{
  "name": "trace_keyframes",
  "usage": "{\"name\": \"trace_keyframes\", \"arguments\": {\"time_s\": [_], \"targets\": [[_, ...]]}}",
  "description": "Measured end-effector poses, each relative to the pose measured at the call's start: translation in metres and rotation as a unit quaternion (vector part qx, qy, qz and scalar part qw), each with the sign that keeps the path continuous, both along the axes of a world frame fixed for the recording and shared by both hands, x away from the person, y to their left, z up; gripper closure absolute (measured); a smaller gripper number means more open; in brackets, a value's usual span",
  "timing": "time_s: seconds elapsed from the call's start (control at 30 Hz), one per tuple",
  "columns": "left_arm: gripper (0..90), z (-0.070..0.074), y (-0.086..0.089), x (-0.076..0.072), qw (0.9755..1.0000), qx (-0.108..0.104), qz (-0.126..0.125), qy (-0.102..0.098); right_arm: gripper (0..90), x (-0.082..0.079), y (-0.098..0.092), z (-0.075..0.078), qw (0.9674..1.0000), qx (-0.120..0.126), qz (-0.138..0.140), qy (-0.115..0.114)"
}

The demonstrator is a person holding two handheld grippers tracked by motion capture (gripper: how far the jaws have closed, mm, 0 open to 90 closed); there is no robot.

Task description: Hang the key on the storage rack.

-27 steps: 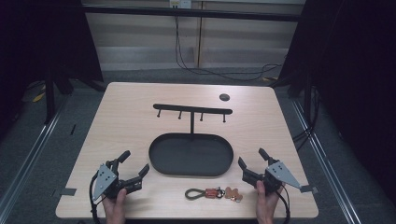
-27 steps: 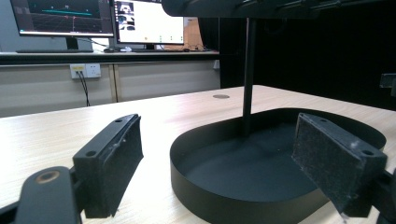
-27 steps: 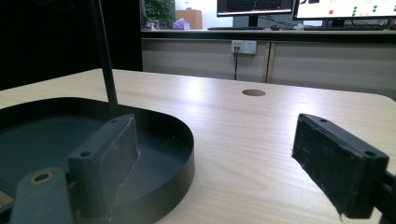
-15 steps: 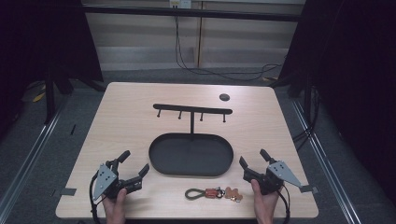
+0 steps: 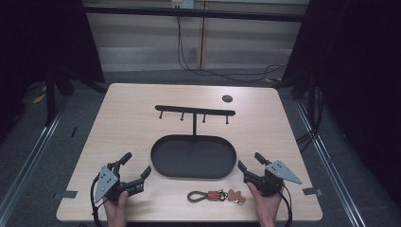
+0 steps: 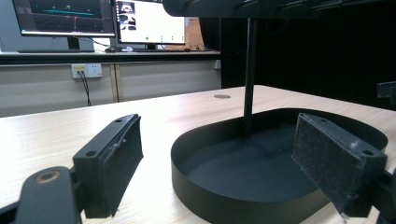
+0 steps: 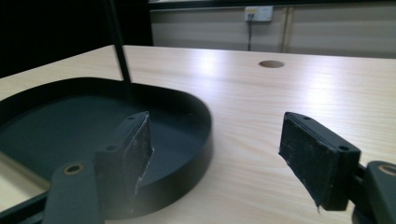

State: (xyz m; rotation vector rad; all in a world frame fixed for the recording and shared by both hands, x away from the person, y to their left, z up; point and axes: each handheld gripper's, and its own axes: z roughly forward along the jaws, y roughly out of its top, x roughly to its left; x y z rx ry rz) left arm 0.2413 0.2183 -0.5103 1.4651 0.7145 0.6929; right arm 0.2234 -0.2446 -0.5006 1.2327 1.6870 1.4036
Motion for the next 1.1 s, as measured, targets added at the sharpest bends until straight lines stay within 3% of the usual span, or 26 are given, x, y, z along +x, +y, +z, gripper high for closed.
{"name": "trace_keyframes", "arguments": {"time_s": [0.1,0.27,0.4,0.43,0.47,0.53,0.63,0.67,0.83,0.87,0.93,0.97,1.0,1.03,1.1], "targets": [[15.7,0.0,0.0,0.0,1.0,0.0,0.0,0.0,27.2,0.001,0.003,0.004,0.9996,0.006,0.025,0.013],[15.7,0.0,0.0,0.0,1.0,0.0,0.0,0.0,32.4,0.004,0.015,0.016,0.9976,-0.011,0.063,0.025],[15.7,0.0,0.0,0.0,1.0,-0.002,0.003,0.001,36.7,0.005,0.026,0.02,0.9944,-0.04,0.09,0.04],[15.7,0.0,0.0,0.0,1.0,-0.002,0.003,0.001,36.7,0.005,0.026,0.02,0.9944,-0.04,0.09,0.04],[15.7,0.0,0.0,0.0,1.0,0.001,-0.001,0.0,36.8,0.008,0.032,0.022,0.9909,-0.036,0.115,0.059],[15.7,0.0,0.0,0.0,1.0,0.002,-0.001,-0.001,37.0,0.008,0.037,0.025,0.9897,-0.036,0.122,0.065],[15.7,0.0,0.0,0.0,1.0,0.001,0.002,0.001,38.4,0.006,0.042,0.028,0.9879,-0.023,0.143,0.055],[15.7,0.0,0.0,0.0,1.0,-0.003,0.003,0.001,37.6,0.01,0.047,0.03,0.9829,-0.012,0.17,0.071],[15.7,0.0,0.0,0.0,1.0,0.001,0.002,0.0,42.3,0.013,0.062,0.039,0.9744,-0.048,0.199,0.093],[15.7,0.0,0.0,0.0,1.0,0.001,0.002,0.0,42.3,0.013,0.062,0.039,0.9744,-0.048,0.199,0.093],[15.7,0.0,0.0,0.0,1.0,0.003,-0.001,-0.001,44.8,0.015,0.071,0.041,0.9686,-0.061,0.218,0.102],[15.7,0.0,0.0,0.0,1.0,0.003,-0.001,-0.001,44.8,0.015,0.071,0.041,0.9686,-0.061,0.218,0.102],[15.7,0.0,0.0,0.0,1.0,0.001,0.002,0.0,47.6,0.017,0.076,0.044,0.9642,-0.062,0.233,0.11],[15.7,0.0,0.0,0.0,1.0,0.001,0.002,0.0,47.6,0.017,0.076,0.044,0.9642,-0.062,0.233,0.11],[15.7,0.0,0.0,0.0,1.0,0.001,0.002,0.0,52.2,0.018,0.083,0.048,0.9563,-0.075,0.257,0.119]]}}
